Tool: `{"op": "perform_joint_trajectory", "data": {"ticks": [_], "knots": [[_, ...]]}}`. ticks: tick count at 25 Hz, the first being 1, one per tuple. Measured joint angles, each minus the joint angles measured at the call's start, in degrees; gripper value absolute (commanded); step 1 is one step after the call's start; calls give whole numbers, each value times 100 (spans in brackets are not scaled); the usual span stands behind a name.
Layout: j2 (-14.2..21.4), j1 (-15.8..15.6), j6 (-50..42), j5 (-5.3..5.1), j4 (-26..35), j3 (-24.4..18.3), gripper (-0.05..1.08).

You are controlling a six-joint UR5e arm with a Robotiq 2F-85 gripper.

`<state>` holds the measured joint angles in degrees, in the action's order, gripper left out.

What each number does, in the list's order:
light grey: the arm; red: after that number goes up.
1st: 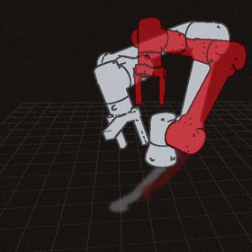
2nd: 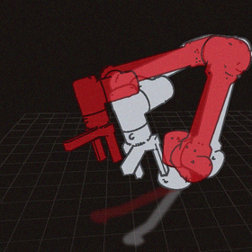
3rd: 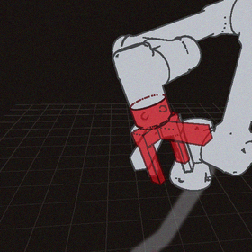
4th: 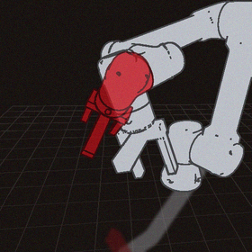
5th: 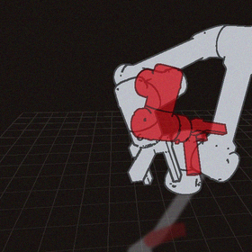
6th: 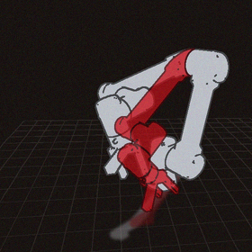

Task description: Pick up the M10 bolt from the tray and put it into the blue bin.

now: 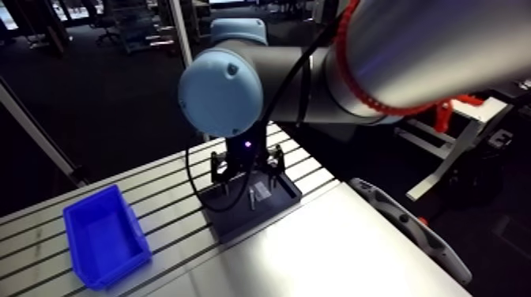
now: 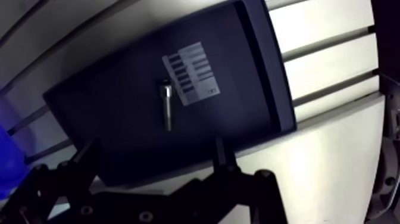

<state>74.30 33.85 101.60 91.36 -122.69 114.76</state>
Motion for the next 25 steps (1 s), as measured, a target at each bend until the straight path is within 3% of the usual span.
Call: {"op": "perform_joint_trajectory", "data": {"ticks": [2,8,16,25], "knots": [[-16,0,-45,76,-66,25,2],[-113,-3,-87,179,-276,92,22],[-189,-8,-96,168,-376,178,40],[-297,-25,-78,154,-599,182,47]]}}
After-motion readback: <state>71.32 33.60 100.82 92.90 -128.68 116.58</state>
